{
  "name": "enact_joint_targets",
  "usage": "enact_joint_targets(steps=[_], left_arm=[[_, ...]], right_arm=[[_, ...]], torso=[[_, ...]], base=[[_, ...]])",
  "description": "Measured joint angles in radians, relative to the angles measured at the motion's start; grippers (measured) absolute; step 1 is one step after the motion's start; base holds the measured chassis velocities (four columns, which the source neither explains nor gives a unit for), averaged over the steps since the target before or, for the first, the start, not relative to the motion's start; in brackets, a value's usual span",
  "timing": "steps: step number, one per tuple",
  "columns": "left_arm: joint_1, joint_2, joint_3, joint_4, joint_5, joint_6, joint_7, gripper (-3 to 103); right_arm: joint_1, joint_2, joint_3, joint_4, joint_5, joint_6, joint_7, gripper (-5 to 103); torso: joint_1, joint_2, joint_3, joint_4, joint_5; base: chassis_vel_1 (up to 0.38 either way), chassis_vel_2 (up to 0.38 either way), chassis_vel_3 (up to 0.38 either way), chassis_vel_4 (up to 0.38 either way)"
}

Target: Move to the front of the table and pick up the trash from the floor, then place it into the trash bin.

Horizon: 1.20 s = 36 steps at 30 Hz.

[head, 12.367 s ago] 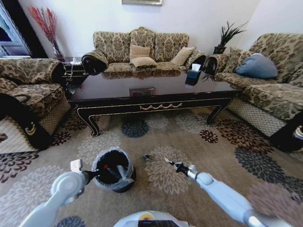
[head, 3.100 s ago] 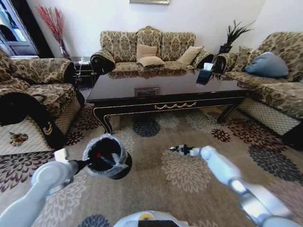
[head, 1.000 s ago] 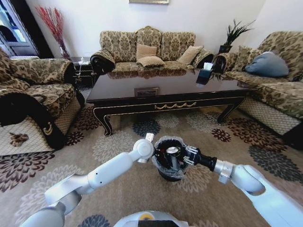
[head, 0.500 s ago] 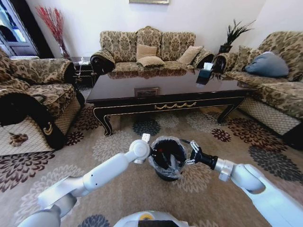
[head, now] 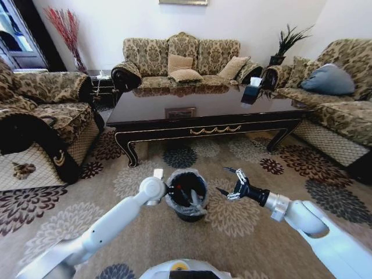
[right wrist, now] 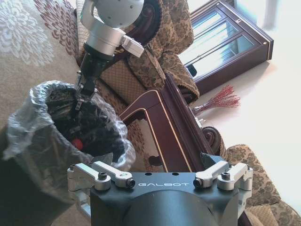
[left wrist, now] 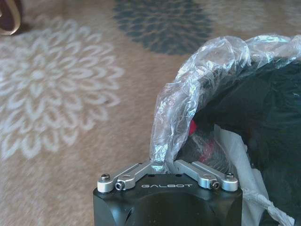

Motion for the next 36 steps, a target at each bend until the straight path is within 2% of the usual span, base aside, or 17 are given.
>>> enact_joint_targets(steps=[10, 11, 13, 16, 18, 19, 22, 25, 26, 27, 28, 30, 31, 33, 34, 35, 36], left_arm=[[0.089, -0.001, -0.076, 0.031, 0.024, 0.004, -0.001, 0], [0.092, -0.001, -0.079, 0.030, 0.025, 0.004, 0.000, -3], [0.095, -0.002, -0.086, 0.028, 0.026, 0.004, 0.000, 7], [0.099, -0.003, -0.093, 0.020, 0.030, 0.004, 0.001, 12], [0.112, -0.001, -0.102, 0.004, 0.037, 0.004, 0.007, 23], [0.112, -0.001, -0.102, 0.004, 0.037, 0.004, 0.007, 23], [0.139, 0.011, -0.121, -0.033, 0.062, 0.008, 0.021, 39], [0.165, 0.027, -0.146, -0.074, 0.090, 0.010, 0.033, 44], [0.177, 0.036, -0.158, -0.097, 0.106, 0.011, 0.043, 51], [0.194, 0.050, -0.174, -0.127, 0.121, 0.012, 0.053, 56], [0.213, 0.067, -0.197, -0.168, 0.132, 0.012, 0.057, 56], [0.248, 0.108, -0.244, -0.267, 0.133, 0.010, 0.068, 66], [0.248, 0.108, -0.244, -0.267, 0.133, 0.010, 0.068, 66], [0.290, 0.188, -0.311, -0.401, 0.140, 0.002, 0.102, 78], [0.314, 0.218, -0.345, -0.448, 0.168, -0.001, 0.130, 78], [0.344, 0.241, -0.382, -0.486, 0.213, -0.008, 0.163, 84], [0.344, 0.241, -0.382, -0.486, 0.213, -0.008, 0.163, 84]], right_arm=[[0.002, -0.004, -0.009, -0.010, -0.003, 0.000, -0.001, 100], [0.003, -0.004, -0.010, -0.011, -0.003, -0.001, -0.002, 100], [0.004, -0.004, -0.011, -0.011, -0.003, -0.001, -0.002, 100], [0.002, -0.004, -0.011, -0.011, -0.002, -0.001, -0.002, 100], [-0.001, -0.003, -0.006, -0.011, -0.001, -0.001, -0.002, 100], [-0.001, -0.003, -0.006, -0.011, -0.001, -0.001, -0.002, 100], [-0.006, 0.000, 0.005, -0.011, 0.008, -0.001, 0.000, 100], [-0.008, 0.003, 0.015, -0.006, 0.026, -0.006, 0.003, 100], [-0.009, 0.005, 0.020, -0.002, 0.038, -0.010, 0.007, 100], [-0.015, 0.009, 0.028, 0.006, 0.068, -0.019, 0.012, 100], [-0.021, 0.013, 0.036, 0.015, 0.107, -0.029, 0.015, 100], [-0.042, 0.026, 0.058, 0.040, 0.211, -0.074, 0.030, 100], [-0.042, 0.026, 0.058, 0.040, 0.211, -0.074, 0.030, 100], [-0.083, 0.044, 0.095, 0.076, 0.356, -0.129, 0.056, 100], [-0.105, 0.057, 0.116, 0.088, 0.406, -0.147, 0.066, 100], [-0.131, 0.076, 0.139, 0.096, 0.446, -0.159, 0.079, 100], [-0.131, 0.076, 0.139, 0.096, 0.446, -0.159, 0.079, 100]], torso=[[0.000, 0.000, 0.000, 0.0002, 0.0001], [0.000, 0.000, 0.000, 0.0001, 0.0001], [0.000, 0.000, 0.000, -0.0002, 0.0001], [0.000, 0.000, 0.000, 0.0000, 0.0005], [0.000, 0.000, 0.000, 0.0001, 0.0003], [0.000, 0.000, 0.000, 0.0001, 0.0003], [0.000, 0.000, 0.000, 0.0000, 0.0003], [0.000, 0.000, 0.000, 0.0000, 0.0003], [0.000, 0.000, 0.000, 0.0003, 0.0003], [0.000, 0.000, 0.000, 0.0001, 0.0001], [0.000, 0.000, 0.000, 0.0003, 0.0000], [0.000, 0.000, 0.000, 0.0006, 0.0001], [0.000, 0.000, 0.000, 0.0006, 0.0001], [0.000, 0.000, 0.000, 0.0001, 0.0002], [0.000, 0.000, 0.000, 0.0002, 0.0004], [0.000, 0.000, 0.000, 0.0005, 0.0002], [0.000, 0.000, 0.000, 0.0005, 0.0002]], base=[[0.000, 0.000, 0.000, 0.000], [0.000, 0.000, 0.000, 0.000], [0.000, 0.000, 0.000, 0.000], [0.000, 0.000, 0.000, 0.000], [0.000, 0.000, 0.000, 0.000], [0.000, 0.000, 0.000, 0.000], [0.000, 0.000, 0.000, 0.000], [0.000, 0.000, 0.000, 0.000], [0.000, 0.000, 0.000, 0.000], [0.000, 0.000, 0.000, 0.000], [0.000, 0.000, 0.000, 0.000], [0.000, 0.000, 0.000, 0.000], [0.000, 0.000, 0.000, 0.000], [0.000, 0.000, 0.000, 0.000], [0.000, 0.000, 0.000, 0.000], [0.000, 0.000, 0.000, 0.000], [0.000, 0.000, 0.000, 0.000]])
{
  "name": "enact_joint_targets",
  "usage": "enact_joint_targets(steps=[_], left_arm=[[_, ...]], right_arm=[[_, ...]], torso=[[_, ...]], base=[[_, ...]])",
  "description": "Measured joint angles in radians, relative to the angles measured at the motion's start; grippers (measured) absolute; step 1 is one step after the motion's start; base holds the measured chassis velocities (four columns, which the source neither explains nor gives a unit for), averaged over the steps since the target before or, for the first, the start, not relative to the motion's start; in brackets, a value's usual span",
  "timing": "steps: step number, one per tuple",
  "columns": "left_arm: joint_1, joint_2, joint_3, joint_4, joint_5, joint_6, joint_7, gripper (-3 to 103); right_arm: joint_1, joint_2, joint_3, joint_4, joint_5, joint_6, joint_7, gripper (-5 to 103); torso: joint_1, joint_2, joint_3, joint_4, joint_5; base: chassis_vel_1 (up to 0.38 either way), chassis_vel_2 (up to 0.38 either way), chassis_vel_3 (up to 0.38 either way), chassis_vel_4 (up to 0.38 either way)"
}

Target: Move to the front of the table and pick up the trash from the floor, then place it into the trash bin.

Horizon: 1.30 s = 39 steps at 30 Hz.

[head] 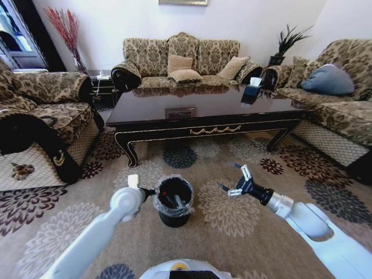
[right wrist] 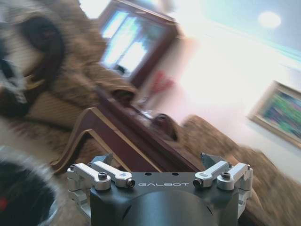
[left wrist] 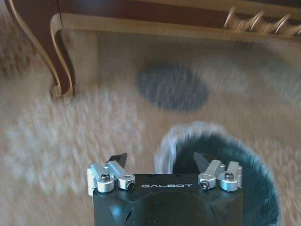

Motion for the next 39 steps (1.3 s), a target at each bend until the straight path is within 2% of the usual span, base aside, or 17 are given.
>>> enact_joint_targets(steps=[2, 4, 5, 6, 7, 8, 9, 11, 13, 14, 17, 19, 20, 21, 25, 28, 39], left_arm=[[0.087, 0.015, -0.097, -0.051, 0.157, -0.033, 0.105, 94], [0.225, -0.013, -0.215, -0.084, 0.364, -0.101, 0.276, 97], [0.225, -0.013, -0.215, -0.084, 0.364, -0.101, 0.276, 97], [0.318, -0.043, -0.279, -0.097, 0.486, -0.164, 0.381, 99], [0.399, -0.070, -0.329, -0.108, 0.592, -0.236, 0.462, 100], [0.461, -0.091, -0.365, -0.114, 0.676, -0.299, 0.515, 100], [0.461, -0.091, -0.365, -0.114, 0.676, -0.299, 0.515, 100], [0.617, -0.158, -0.457, -0.112, 0.934, -0.470, 0.644, 100], [0.699, -0.204, -0.511, -0.103, 1.025, -0.553, 0.715, 100], [0.699, -0.204, -0.511, -0.103, 1.025, -0.553, 0.715, 100], [0.746, -0.246, -0.555, -0.085, 1.029, -0.618, 0.769, 100], [0.751, -0.251, -0.560, -0.081, 1.031, -0.630, 0.774, 100], [0.779, -0.268, -0.575, -0.076, 1.036, -0.665, 0.788, 100], [0.812, -0.286, -0.584, -0.073, 1.038, -0.700, 0.801, 100], [0.884, -0.326, -0.593, -0.064, 1.050, -0.789, 0.834, 100], [0.919, -0.336, -0.593, -0.052, 1.061, -0.833, 0.854, 100], [0.930, -0.333, -0.575, -0.052, 1.090, -0.850, 0.854, 100]], right_arm=[[-0.049, 0.043, 0.030, 0.009, 0.060, -0.030, 0.049, 100], [-0.073, 0.090, 0.035, 0.011, 0.122, -0.069, 0.121, 100], [-0.073, 0.090, 0.035, 0.011, 0.122, -0.069, 0.121, 100], [-0.079, 0.116, 0.034, 0.012, 0.159, -0.095, 0.163, 100], [-0.082, 0.136, 0.033, 0.011, 0.189, -0.115, 0.189, 100], [-0.083, 0.155, 0.034, 0.008, 0.213, -0.130, 0.209, 100], [-0.083, 0.155, 0.034, 0.008, 0.213, -0.130, 0.209, 100], [-0.083, 0.199, 0.039, -0.007, 0.245, -0.140, 0.221, 100], [-0.093, 0.238, 0.049, -0.016, 0.250, -0.125, 0.204, 100], [-0.093, 0.238, 0.049, -0.016, 0.250, -0.125, 0.204, 100], [-0.152, 0.331, 0.086, -0.014, 0.225, -0.081, 0.160, 100], [-0.164, 0.350, 0.091, -0.012, 0.221, -0.073, 0.154, 100], [-0.182, 0.383, 0.098, -0.007, 0.215, -0.060, 0.142, 100], [-0.185, 0.398, 0.099, -0.006, 0.207, -0.051, 0.135, 100], [-0.184, 0.413, 0.100, -0.001, 0.189, -0.037, 0.117, 100], [-0.173, 0.414, 0.094, 0.004, 0.181, -0.037, 0.104, 100], [-0.134, 0.407, 0.071, -0.016, 0.162, -0.060, 0.100, 100]], torso=[[0.000, 0.000, 0.000, -0.0012, 0.0001], [0.000, 0.000, 0.000, -0.0014, 0.0001], [0.000, 0.000, 0.000, -0.0014, 0.0001], [0.000, 0.000, 0.000, -0.0001, 0.0000], [0.000, 0.000, 0.000, 0.0001, -0.0003], [0.000, 0.000, 0.000, 0.0002, -0.0003], [0.000, 0.000, 0.000, 0.0002, -0.0003], [0.000, 0.000, 0.000, 0.0002, 0.0000], [0.000, 0.000, 0.000, 0.0004, 0.0000], [0.000, 0.000, 0.000, 0.0004, 0.0000], [0.000, 0.000, 0.000, -0.0009, 0.0000], [0.000, 0.000, 0.000, -0.0015, -0.0001], [0.000, 0.000, 0.000, -0.0021, 0.0000], [0.000, 0.000, 0.000, -0.0012, 0.0000], [0.000, 0.000, 0.000, 0.0006, 0.0002], [0.000, 0.000, 0.000, -0.0005, 0.0000], [0.000, 0.000, 0.000, -0.0004, 0.0001]], base=[[0.000, 0.000, 0.000, 0.000], [0.000, 0.000, 0.000, 0.000], [0.000, 0.000, 0.000, 0.000], [0.000, 0.000, 0.000, 0.000], [0.000, 0.000, 0.000, 0.000], [0.000, 0.000, 0.000, 0.000], [0.000, 0.000, 0.000, 0.000], [0.000, 0.000, 0.000, 0.000], [0.000, 0.000, 0.000, 0.000], [0.000, 0.000, 0.000, 0.000], [0.000, 0.000, 0.000, 0.000], [0.000, 0.000, 0.000, 0.000], [0.000, 0.000, 0.000, 0.000], [0.000, 0.000, 0.000, 0.000], [0.000, 0.000, 0.000, 0.000], [0.000, 0.000, 0.000, 0.000], [0.000, 0.000, 0.000, 0.000]])
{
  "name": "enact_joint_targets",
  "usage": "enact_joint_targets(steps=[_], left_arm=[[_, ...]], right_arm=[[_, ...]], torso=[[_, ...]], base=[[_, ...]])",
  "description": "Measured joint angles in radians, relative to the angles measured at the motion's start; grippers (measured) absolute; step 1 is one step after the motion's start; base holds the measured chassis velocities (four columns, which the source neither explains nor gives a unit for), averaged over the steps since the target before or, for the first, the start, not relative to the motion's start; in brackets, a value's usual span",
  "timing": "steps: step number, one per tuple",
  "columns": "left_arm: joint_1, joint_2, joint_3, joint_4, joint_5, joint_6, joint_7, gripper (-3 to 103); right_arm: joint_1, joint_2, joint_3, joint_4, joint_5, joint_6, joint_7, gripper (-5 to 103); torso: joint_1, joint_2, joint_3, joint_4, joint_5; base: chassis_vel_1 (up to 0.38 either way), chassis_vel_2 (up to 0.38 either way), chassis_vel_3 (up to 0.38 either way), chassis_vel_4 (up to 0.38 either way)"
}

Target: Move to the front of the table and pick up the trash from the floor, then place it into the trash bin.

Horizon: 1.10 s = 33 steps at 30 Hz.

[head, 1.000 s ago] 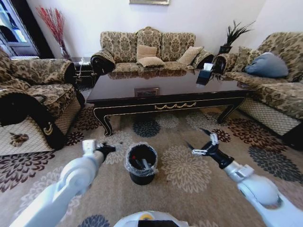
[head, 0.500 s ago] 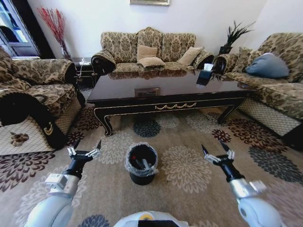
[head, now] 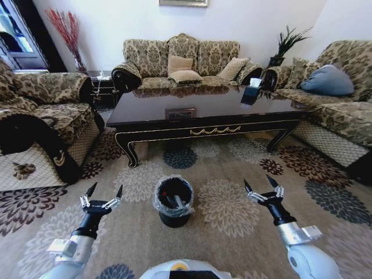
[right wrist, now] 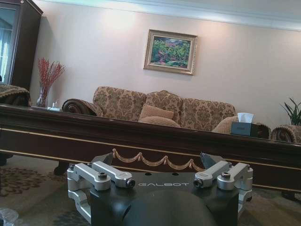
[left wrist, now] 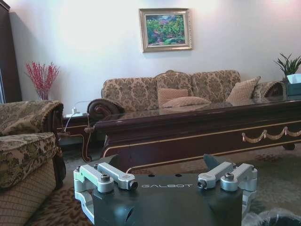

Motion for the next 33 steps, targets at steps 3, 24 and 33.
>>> enact_joint_targets(steps=[3, 24, 33], left_arm=[[-0.001, 0.000, 0.001, 0.000, 0.000, 0.000, -0.001, 100], [-0.005, 0.003, 0.003, -0.001, -0.006, 0.007, -0.007, 100], [-0.005, 0.003, 0.004, -0.001, -0.006, 0.008, -0.008, 100]], right_arm=[[0.000, 0.000, 0.000, 0.000, 0.000, 0.000, 0.000, 100], [0.001, -0.003, -0.001, -0.001, -0.001, -0.001, 0.000, 100], [0.000, -0.003, -0.001, 0.000, -0.001, -0.001, 0.000, 100]], torso=[[0.000, 0.000, 0.000, 0.0000, 0.0000], [0.000, 0.000, 0.000, 0.0001, -0.0001], [0.000, 0.000, 0.000, -0.0001, 0.0001]], base=[[0.000, 0.000, 0.000, 0.000], [0.021, -0.020, -0.022, 0.025], [0.184, -0.187, -0.213, 0.200]])
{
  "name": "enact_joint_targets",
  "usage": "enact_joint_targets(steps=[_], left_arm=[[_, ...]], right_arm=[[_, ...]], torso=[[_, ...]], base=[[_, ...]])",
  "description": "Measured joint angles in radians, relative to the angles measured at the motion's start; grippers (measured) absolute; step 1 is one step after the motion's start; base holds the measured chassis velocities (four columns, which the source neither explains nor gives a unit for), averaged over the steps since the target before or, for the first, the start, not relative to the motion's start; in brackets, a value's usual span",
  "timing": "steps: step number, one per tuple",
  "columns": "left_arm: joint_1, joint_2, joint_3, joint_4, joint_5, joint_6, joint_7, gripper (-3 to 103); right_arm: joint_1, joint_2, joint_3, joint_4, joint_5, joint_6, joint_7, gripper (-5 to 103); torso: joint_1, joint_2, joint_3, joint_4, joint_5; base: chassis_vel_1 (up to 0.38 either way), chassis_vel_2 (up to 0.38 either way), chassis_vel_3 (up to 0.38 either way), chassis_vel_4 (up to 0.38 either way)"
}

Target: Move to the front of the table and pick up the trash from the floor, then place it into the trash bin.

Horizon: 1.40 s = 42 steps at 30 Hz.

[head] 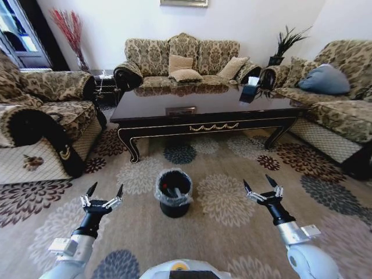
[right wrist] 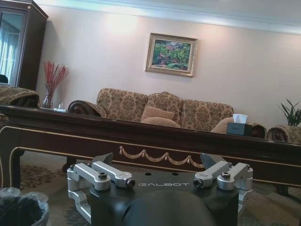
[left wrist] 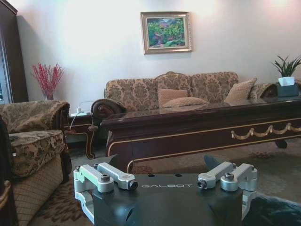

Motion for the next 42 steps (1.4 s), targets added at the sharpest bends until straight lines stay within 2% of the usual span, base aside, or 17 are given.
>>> enact_joint_targets(steps=[21, 24, 42], left_arm=[[-0.001, 0.000, 0.000, 0.000, -0.001, 0.001, -0.001, 100], [0.000, 0.000, 0.000, 0.000, -0.001, 0.001, -0.001, 100], [0.000, 0.000, 0.000, 0.000, -0.001, 0.001, -0.001, 100]], right_arm=[[0.000, 0.000, 0.000, 0.000, 0.000, 0.000, 0.001, 100], [0.000, 0.000, 0.000, 0.000, 0.000, 0.000, 0.001, 100], [0.000, 0.000, 0.000, 0.000, 0.000, 0.001, 0.001, 100]], torso=[[0.000, 0.000, 0.000, 0.0003, 0.0000], [0.000, 0.000, 0.000, -0.0002, 0.0001], [0.000, 0.000, -0.001, 0.0000, -0.0003]], base=[[0.054, -0.145, -0.046, 0.150], [0.209, -0.220, -0.216, 0.219], [0.298, -0.299, -0.308, 0.300]])
